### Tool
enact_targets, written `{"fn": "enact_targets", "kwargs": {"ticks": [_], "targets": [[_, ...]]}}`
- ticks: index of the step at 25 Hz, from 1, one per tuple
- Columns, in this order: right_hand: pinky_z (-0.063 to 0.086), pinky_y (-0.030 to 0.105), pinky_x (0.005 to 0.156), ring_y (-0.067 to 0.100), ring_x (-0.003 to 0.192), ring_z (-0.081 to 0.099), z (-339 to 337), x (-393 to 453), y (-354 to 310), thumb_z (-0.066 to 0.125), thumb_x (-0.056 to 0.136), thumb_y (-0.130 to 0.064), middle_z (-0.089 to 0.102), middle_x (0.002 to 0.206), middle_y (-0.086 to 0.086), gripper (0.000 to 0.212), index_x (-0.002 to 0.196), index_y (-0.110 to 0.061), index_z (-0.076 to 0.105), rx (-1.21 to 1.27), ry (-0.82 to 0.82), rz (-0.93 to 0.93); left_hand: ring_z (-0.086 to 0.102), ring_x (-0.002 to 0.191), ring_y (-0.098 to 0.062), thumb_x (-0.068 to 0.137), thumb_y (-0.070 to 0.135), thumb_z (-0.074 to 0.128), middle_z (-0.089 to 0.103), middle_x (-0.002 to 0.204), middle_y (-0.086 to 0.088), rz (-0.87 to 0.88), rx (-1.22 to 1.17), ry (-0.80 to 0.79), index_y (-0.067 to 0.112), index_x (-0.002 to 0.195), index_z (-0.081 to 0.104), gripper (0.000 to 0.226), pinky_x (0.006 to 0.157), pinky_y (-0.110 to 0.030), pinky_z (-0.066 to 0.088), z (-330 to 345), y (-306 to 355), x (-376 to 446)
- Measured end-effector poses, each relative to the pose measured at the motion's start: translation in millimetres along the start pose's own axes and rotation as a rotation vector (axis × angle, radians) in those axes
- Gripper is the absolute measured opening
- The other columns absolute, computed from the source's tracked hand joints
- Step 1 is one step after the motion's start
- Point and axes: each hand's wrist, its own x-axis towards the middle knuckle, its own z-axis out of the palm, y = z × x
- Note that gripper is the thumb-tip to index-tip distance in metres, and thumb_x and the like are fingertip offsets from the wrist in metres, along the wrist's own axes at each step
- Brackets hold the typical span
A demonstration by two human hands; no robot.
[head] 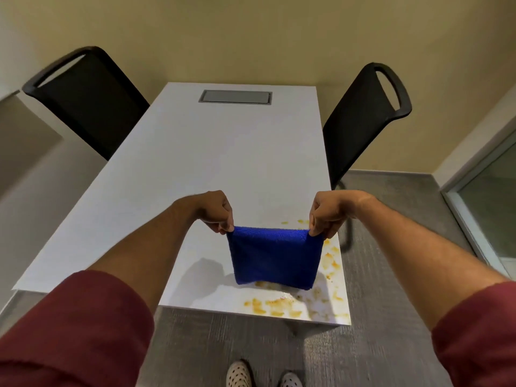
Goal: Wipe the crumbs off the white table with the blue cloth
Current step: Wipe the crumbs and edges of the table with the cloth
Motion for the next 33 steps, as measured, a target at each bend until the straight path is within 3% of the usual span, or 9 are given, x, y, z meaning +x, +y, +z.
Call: {"fn": "enact_targets", "kwargs": {"ticks": [3, 8, 12, 15, 17, 19, 23, 27, 33], "targets": [[0.06, 0.027, 0.055, 0.021, 0.065, 0.075, 18.8, 40.9, 17.4, 0.075, 0.079, -0.004, 0.076, 0.076, 0.011, 0.001, 0.079, -0.003, 0.076, -0.033, 0.122, 0.013, 0.067, 0.066, -0.012, 0.077, 0.001, 0.073, 0.072, 0.071, -0.009, -0.016, 0.032, 0.055, 0.008, 0.067, 0.073, 0.012, 0.059, -0.02, 0.054, 20.6, -11.5, 35.9], [0.057, 0.031, 0.057, 0.022, 0.071, 0.068, 38.0, 99.2, 38.6, 0.06, 0.074, -0.003, 0.072, 0.078, 0.006, 0.016, 0.076, -0.011, 0.074, -0.168, 0.423, 0.013, 0.069, 0.081, -0.021, 0.076, 0.004, 0.067, 0.073, 0.078, -0.003, 0.026, 0.07, 0.322, 0.006, 0.078, 0.075, 0.009, 0.075, -0.034, 0.058, 47.9, -20.2, 100.5], [0.057, 0.033, 0.066, 0.023, 0.078, 0.066, 45.7, 130.8, 48.8, 0.063, 0.084, -0.003, 0.071, 0.088, 0.009, 0.014, 0.091, -0.01, 0.073, -0.123, 0.541, 0.028, 0.068, 0.086, -0.026, 0.083, 0.012, 0.064, 0.073, 0.088, -0.006, 0.032, 0.066, 0.403, 0.01, 0.088, 0.075, 0.013, 0.079, -0.041, 0.058, 61.0, -31.0, 140.6], [0.058, 0.037, 0.074, 0.027, 0.087, 0.065, 53.4, 142.1, 51.4, 0.062, 0.088, -0.001, 0.07, 0.099, 0.012, 0.018, 0.103, -0.007, 0.07, -0.107, 0.605, 0.076, 0.065, 0.101, -0.029, 0.089, 0.021, 0.061, 0.069, 0.109, -0.009, 0.043, 0.037, 0.425, 0.011, 0.115, 0.068, 0.028, 0.087, -0.043, 0.054, 73.0, -46.1, 155.2], [0.055, 0.039, 0.082, 0.028, 0.097, 0.061, 64.6, 140.9, 48.8, 0.06, 0.087, -0.001, 0.066, 0.109, 0.014, 0.027, 0.113, -0.005, 0.065, -0.236, 0.714, 0.09, 0.055, 0.118, -0.03, 0.094, 0.025, 0.056, 0.059, 0.13, -0.014, 0.067, 0.121, 0.427, 0.01, 0.137, 0.051, 0.046, 0.096, -0.044, 0.048, 86.0, -61.5, 155.3], [0.048, 0.042, 0.093, 0.031, 0.112, 0.055, 86.6, 142.0, 38.4, 0.058, 0.09, -0.016, 0.06, 0.125, 0.016, 0.037, 0.126, -0.007, 0.058, -0.363, 0.807, 0.009, 0.041, 0.134, -0.032, 0.098, 0.028, 0.048, 0.043, 0.148, -0.017, 0.079, 0.234, 0.44, 0.008, 0.149, 0.035, 0.056, 0.107, -0.044, 0.039, 99.9, -80.7, 153.3], [0.021, 0.049, 0.12, 0.035, 0.147, 0.024, 150.0, 154.7, 2.0, 0.041, 0.095, -0.049, 0.026, 0.16, 0.02, 0.071, 0.151, -0.006, 0.032, -0.338, 0.727, -0.275, 0.013, 0.151, -0.027, 0.102, 0.03, 0.037, 0.015, 0.164, -0.013, 0.119, 0.264, 0.49, 0.011, 0.156, 0.014, 0.062, 0.121, -0.041, 0.018, 122.3, -109.2, 153.6], [0.001, 0.049, 0.123, 0.028, 0.153, -0.005, 188.6, 182.2, -1.3, 0.023, 0.097, -0.06, -0.001, 0.165, 0.012, 0.08, 0.157, -0.011, 0.007, -0.432, 0.652, -0.322, 0.002, 0.153, -0.023, 0.101, 0.039, 0.025, 0.005, 0.165, -0.009, 0.205, 0.291, 0.539, 0.014, 0.157, 0.005, 0.064, 0.123, -0.036, 0.007, 137.3, -121.9, 163.7], [-0.001, 0.047, 0.124, 0.023, 0.153, -0.01, 196.0, 199.2, 8.0, 0.015, 0.097, -0.062, -0.003, 0.166, 0.008, 0.078, 0.158, -0.014, 0.005, -0.398, 0.669, -0.279, 0.0, 0.152, -0.022, 0.1, 0.047, 0.015, 0.004, 0.165, -0.007, 0.213, 0.414, 0.581, 0.021, 0.157, 0.009, 0.063, 0.122, -0.04, 0.005, 148.9, -131.0, 177.4]]}}
